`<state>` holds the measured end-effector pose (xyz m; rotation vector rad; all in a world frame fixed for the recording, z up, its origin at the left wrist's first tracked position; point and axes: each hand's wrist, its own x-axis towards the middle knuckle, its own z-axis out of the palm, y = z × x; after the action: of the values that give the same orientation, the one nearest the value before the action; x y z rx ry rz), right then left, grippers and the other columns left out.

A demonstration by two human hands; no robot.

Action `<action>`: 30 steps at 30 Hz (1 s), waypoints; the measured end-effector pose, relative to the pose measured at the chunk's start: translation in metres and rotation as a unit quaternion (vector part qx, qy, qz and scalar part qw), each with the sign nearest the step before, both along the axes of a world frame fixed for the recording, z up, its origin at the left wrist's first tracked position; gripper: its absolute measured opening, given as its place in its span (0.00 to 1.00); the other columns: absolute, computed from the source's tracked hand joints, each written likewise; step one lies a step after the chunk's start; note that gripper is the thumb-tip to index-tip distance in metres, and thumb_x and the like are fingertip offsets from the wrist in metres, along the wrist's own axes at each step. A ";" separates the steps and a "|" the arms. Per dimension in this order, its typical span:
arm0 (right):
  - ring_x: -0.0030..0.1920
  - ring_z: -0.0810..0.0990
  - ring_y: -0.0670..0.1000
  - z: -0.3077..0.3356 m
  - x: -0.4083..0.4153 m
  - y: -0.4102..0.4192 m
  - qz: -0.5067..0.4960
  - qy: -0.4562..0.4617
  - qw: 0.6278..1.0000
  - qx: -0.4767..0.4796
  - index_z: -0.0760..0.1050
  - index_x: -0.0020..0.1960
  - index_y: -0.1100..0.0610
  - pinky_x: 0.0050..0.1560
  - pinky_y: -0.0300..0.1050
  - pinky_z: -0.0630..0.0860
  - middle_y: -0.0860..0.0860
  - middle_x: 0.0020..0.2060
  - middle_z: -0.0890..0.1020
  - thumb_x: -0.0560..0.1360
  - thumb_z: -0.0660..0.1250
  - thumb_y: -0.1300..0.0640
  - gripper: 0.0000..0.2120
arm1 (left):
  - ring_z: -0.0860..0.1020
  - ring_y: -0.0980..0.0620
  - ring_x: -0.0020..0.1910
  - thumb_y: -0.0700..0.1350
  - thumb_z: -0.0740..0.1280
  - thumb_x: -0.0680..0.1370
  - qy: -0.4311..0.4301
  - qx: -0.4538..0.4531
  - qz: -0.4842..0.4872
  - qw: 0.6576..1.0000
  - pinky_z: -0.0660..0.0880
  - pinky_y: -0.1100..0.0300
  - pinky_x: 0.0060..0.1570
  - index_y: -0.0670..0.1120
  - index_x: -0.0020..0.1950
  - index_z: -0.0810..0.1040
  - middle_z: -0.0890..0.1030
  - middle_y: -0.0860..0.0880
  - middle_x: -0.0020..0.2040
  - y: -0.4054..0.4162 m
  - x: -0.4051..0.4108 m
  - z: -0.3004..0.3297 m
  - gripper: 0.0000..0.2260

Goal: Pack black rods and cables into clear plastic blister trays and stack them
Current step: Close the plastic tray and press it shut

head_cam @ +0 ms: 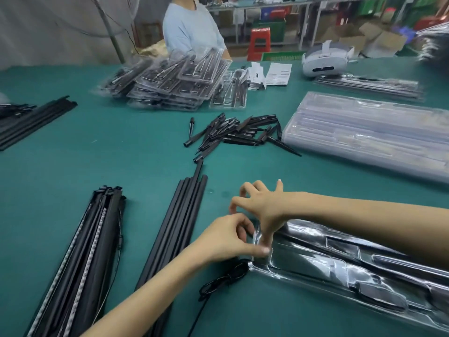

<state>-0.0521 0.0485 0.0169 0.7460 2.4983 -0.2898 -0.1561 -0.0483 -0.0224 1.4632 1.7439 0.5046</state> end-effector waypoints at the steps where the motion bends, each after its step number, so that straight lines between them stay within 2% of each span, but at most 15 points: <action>1: 0.67 0.56 0.56 0.000 0.000 -0.001 -0.007 0.006 1.000 0.001 0.59 0.68 0.41 0.61 0.82 0.52 0.52 0.65 0.58 0.59 0.81 0.49 0.46 | 0.70 0.64 0.30 0.59 0.77 0.65 0.021 0.006 0.003 1.000 0.65 0.65 0.33 0.55 0.41 0.73 0.74 0.58 0.33 0.004 0.001 0.001 0.16; 8: 0.69 0.54 0.56 -0.008 0.001 -0.005 -0.025 0.019 0.999 0.015 0.56 0.69 0.43 0.61 0.82 0.52 0.51 0.66 0.59 0.56 0.82 0.51 0.50 | 0.68 0.62 0.25 0.60 0.77 0.64 0.120 -0.019 -0.067 0.990 0.61 0.61 0.27 0.51 0.34 0.66 0.68 0.57 0.27 0.024 0.004 0.000 0.22; 11: 0.67 0.55 0.55 -0.010 -0.002 -0.003 -0.037 0.029 0.999 -0.004 0.57 0.68 0.42 0.60 0.81 0.53 0.51 0.65 0.58 0.55 0.83 0.54 0.50 | 0.68 0.60 0.30 0.63 0.74 0.65 0.170 -0.015 -0.080 0.982 0.61 0.59 0.27 0.52 0.37 0.66 0.69 0.57 0.30 0.023 0.005 0.000 0.21; 13: 0.67 0.54 0.53 -0.010 0.002 0.001 -0.048 0.046 0.997 -0.025 0.59 0.67 0.41 0.62 0.80 0.55 0.50 0.65 0.57 0.56 0.82 0.54 0.48 | 0.68 0.62 0.32 0.64 0.72 0.66 0.170 0.000 -0.086 0.982 0.62 0.61 0.29 0.54 0.39 0.64 0.69 0.59 0.34 0.020 0.005 0.001 0.21; 18: 0.69 0.53 0.50 -0.011 0.021 0.011 -0.019 0.092 0.994 -0.055 0.62 0.66 0.39 0.65 0.68 0.58 0.44 0.67 0.55 0.59 0.81 0.45 0.42 | 0.69 0.59 0.31 0.62 0.74 0.67 0.069 -0.003 -0.075 0.995 0.65 0.61 0.33 0.54 0.39 0.69 0.70 0.57 0.32 0.013 -0.001 0.003 0.18; 21: 0.70 0.53 0.46 -0.009 0.031 0.020 0.002 0.115 0.987 -0.116 0.64 0.65 0.35 0.69 0.66 0.50 0.42 0.68 0.56 0.66 0.75 0.40 0.32 | 0.68 0.61 0.28 0.59 0.75 0.67 0.047 -0.001 -0.071 0.996 0.64 0.64 0.30 0.53 0.37 0.73 0.72 0.57 0.29 0.002 -0.001 0.001 0.15; 23: 0.71 0.56 0.46 -0.003 0.035 0.028 0.004 0.156 0.972 -0.178 0.69 0.65 0.36 0.74 0.60 0.49 0.45 0.70 0.61 0.73 0.69 0.42 0.22 | 0.69 0.62 0.27 0.57 0.74 0.68 0.044 0.003 -0.068 0.997 0.66 0.65 0.31 0.53 0.36 0.73 0.73 0.57 0.30 -0.003 0.003 0.000 0.13; 25: 0.67 0.60 0.43 0.001 0.039 0.034 0.030 0.186 0.963 -0.191 0.74 0.63 0.41 0.74 0.50 0.53 0.46 0.68 0.67 0.75 0.67 0.44 0.17 | 0.71 0.63 0.27 0.53 0.74 0.69 0.020 -0.002 -0.049 0.999 0.67 0.67 0.32 0.53 0.37 0.74 0.76 0.57 0.31 -0.006 0.005 0.003 0.10; 26: 0.65 0.60 0.42 0.003 0.040 0.035 0.048 0.176 0.967 -0.176 0.76 0.61 0.42 0.72 0.50 0.55 0.45 0.67 0.68 0.74 0.68 0.43 0.16 | 0.73 0.63 0.29 0.49 0.73 0.70 -0.022 -0.017 -0.030 0.999 0.68 0.66 0.34 0.52 0.38 0.73 0.77 0.56 0.32 -0.007 0.007 0.005 0.08; 28: 0.66 0.60 0.45 0.003 0.041 0.033 0.073 0.138 0.978 -0.137 0.77 0.58 0.43 0.69 0.55 0.60 0.43 0.66 0.68 0.71 0.70 0.40 0.17 | 0.78 0.53 0.33 0.42 0.68 0.72 -0.154 -0.068 0.012 0.986 0.70 0.60 0.36 0.47 0.43 0.71 0.80 0.49 0.35 -0.008 0.011 0.009 0.06; 30: 0.66 0.61 0.47 0.002 0.038 0.029 0.091 0.120 0.983 -0.109 0.76 0.58 0.48 0.67 0.58 0.64 0.44 0.63 0.71 0.71 0.71 0.40 0.19 | 0.80 0.46 0.33 0.38 0.64 0.73 -0.227 -0.094 0.043 0.968 0.71 0.60 0.34 0.45 0.44 0.68 0.79 0.44 0.37 -0.009 0.015 0.012 0.05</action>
<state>-0.0144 0.0775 0.0193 0.4099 2.6788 -0.6065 -0.1412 -0.0573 -0.0105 1.0439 1.4460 0.6445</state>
